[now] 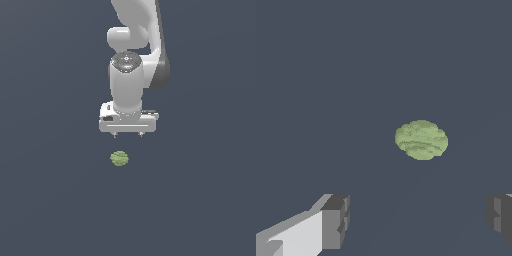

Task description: Pick up the object and move it to a goal position.

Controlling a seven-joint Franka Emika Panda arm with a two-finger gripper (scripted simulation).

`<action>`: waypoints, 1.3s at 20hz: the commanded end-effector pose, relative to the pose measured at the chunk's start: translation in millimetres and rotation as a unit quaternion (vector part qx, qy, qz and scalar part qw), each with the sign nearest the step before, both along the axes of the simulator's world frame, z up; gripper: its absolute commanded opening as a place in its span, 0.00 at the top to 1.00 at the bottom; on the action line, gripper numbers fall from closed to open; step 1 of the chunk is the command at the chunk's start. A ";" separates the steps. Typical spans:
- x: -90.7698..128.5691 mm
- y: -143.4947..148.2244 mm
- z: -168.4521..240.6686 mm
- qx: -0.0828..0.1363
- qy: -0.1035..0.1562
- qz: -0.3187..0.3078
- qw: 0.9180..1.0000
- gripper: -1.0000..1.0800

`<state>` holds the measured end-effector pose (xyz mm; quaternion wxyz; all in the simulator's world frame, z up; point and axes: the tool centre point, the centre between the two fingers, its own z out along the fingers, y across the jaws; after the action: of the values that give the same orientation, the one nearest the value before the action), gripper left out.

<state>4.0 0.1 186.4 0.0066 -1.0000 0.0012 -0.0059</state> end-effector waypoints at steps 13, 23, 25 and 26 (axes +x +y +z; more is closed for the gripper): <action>3.9 -5.3 -11.6 -0.005 0.001 0.082 0.997 0.04; 9.7 -13.2 -29.5 -0.010 0.003 0.208 0.978 0.04; 10.8 -14.8 -33.3 -0.011 0.004 0.234 0.972 0.04; 11.4 -15.6 -35.2 -0.011 0.004 0.248 0.969 0.04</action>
<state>14.5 -14.3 154.1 -0.0027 -0.9741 -0.2260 -0.0006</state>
